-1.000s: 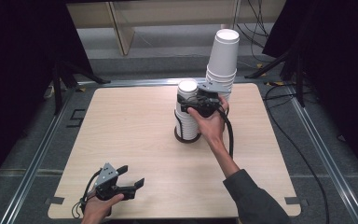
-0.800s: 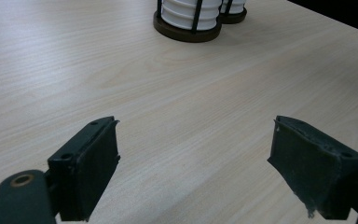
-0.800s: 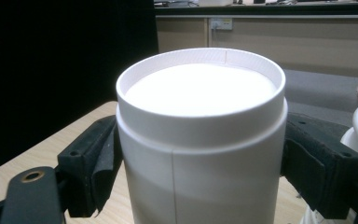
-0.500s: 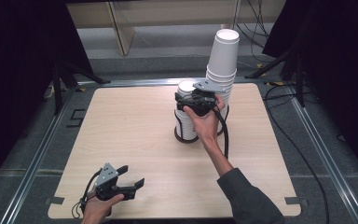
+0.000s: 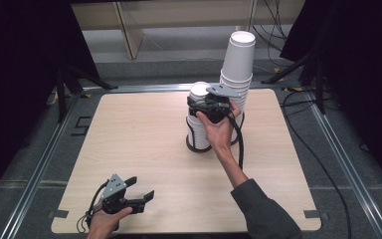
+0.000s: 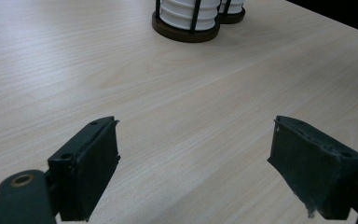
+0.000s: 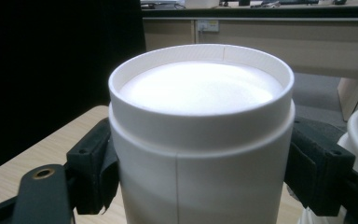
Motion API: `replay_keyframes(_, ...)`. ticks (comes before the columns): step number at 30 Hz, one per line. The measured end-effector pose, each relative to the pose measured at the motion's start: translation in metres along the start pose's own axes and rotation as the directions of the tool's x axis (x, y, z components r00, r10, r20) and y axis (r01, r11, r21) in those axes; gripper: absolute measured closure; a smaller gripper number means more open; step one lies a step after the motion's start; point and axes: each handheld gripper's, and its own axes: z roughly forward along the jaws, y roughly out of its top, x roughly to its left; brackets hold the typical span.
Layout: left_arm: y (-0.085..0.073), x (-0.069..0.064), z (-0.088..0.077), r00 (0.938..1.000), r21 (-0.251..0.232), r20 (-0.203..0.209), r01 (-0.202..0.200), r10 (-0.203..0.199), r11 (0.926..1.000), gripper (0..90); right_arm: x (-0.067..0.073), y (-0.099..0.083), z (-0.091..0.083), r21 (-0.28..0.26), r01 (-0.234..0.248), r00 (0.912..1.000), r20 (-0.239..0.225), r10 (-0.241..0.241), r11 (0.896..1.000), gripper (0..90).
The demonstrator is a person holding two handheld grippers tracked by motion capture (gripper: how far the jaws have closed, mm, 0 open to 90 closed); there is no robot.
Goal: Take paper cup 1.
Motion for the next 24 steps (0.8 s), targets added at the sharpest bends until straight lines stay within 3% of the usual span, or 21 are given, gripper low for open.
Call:
replay_keyframes(4, 0.001, 0.001, 0.000, 0.9999, 0.004, -0.002, -0.016, 0.016, 0.9999, 14.5, 0.001, 0.007, -0.004, -0.011, -0.002, 1.0000, -0.003, 0.002, 1.000, 21.7)
replay_keyframes(8, 0.000, 0.000, 0.000, 0.9999, 0.003, 0.001, -0.012, 0.012, 0.9999, 14.5, 0.003, 0.016, -0.009, -0.035, -0.019, 0.9997, -0.013, 0.019, 0.999, 21.7)
replay_keyframes(11, 0.000, 0.000, 0.000, 1.0000, -0.002, 0.004, 0.001, -0.001, 1.0000, 14.5, 0.004, 0.024, -0.014, -0.060, -0.004, 0.9998, -0.018, 0.003, 0.998, 21.7)
replay_keyframes(16, 0.001, 0.000, 0.000, 0.9998, 0.007, 0.003, -0.020, 0.020, 0.9998, 14.5, 0.007, 0.040, -0.026, -0.095, -0.008, 0.9996, -0.029, 0.006, 0.995, 21.7)
replay_keyframes(21, 0.000, -0.001, 0.001, 1.0000, 0.002, 0.007, -0.003, 0.003, 1.0000, 14.5, 0.006, 0.054, -0.038, -0.137, -0.008, 0.9993, -0.038, 0.003, 0.991, 21.7)
replay_keyframes(24, 0.000, 0.000, 0.001, 0.9999, 0.005, 0.008, -0.014, 0.013, 0.9999, 14.5, 0.007, 0.062, -0.049, -0.158, -0.021, 0.9979, -0.064, 0.011, 0.987, 21.7)
